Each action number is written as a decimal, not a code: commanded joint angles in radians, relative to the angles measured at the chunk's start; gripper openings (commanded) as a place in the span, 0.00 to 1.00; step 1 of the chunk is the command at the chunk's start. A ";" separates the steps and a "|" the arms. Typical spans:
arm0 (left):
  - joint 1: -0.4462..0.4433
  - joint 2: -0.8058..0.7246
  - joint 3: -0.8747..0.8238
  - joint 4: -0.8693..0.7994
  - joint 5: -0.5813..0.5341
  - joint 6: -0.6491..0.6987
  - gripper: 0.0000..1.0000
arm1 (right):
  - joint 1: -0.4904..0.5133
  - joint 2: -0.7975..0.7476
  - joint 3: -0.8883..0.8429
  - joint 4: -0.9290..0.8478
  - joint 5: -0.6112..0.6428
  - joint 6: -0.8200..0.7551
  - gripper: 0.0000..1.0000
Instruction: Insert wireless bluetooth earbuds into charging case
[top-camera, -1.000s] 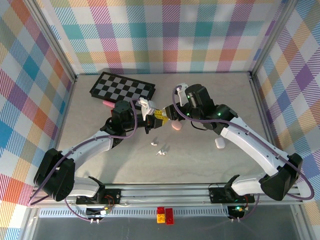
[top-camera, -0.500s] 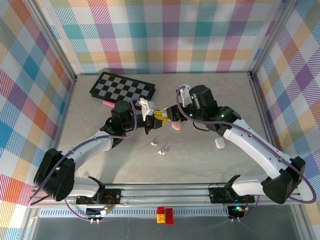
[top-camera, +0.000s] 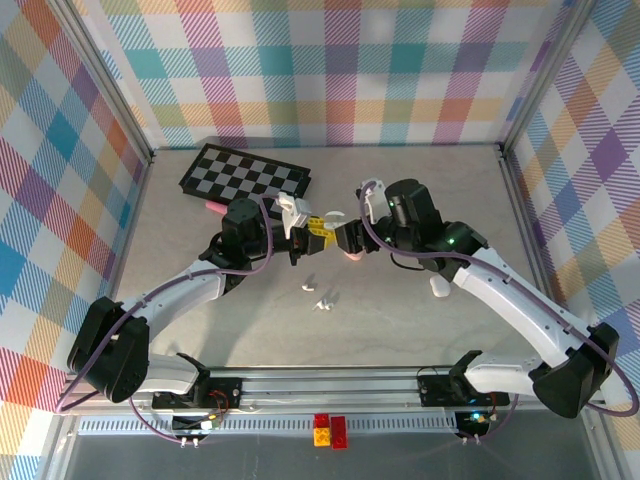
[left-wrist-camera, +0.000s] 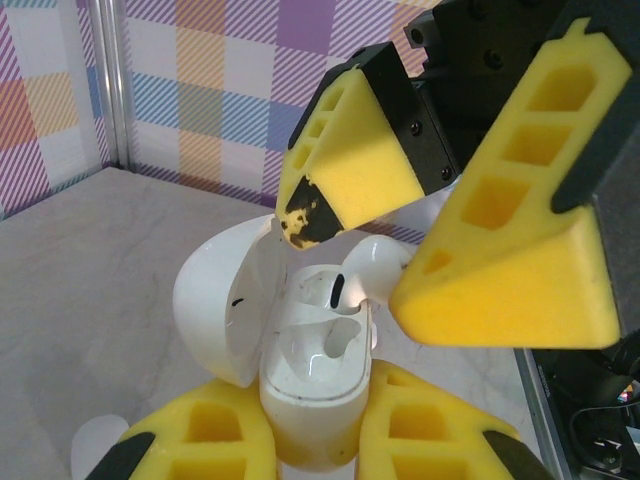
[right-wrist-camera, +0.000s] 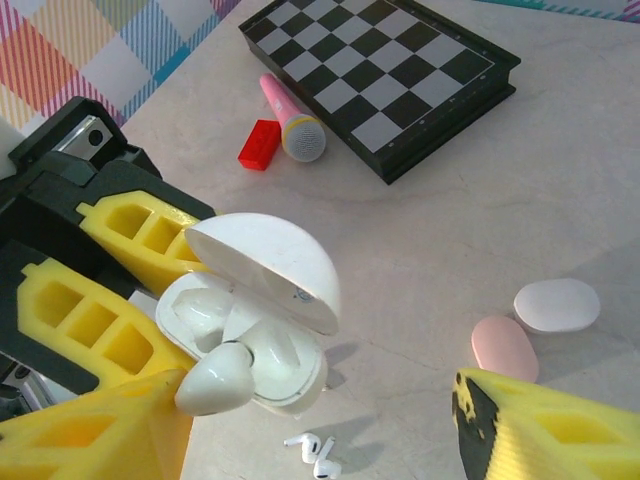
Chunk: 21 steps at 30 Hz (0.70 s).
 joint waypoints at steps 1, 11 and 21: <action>0.011 -0.015 0.022 0.039 0.035 -0.016 0.00 | -0.011 -0.026 0.007 0.005 0.013 0.022 0.68; 0.011 -0.027 0.009 0.045 0.027 -0.013 0.00 | -0.024 -0.037 0.010 -0.001 0.003 0.017 0.68; 0.023 -0.036 -0.011 0.079 0.013 -0.033 0.00 | -0.032 -0.062 0.000 0.018 -0.012 0.025 0.68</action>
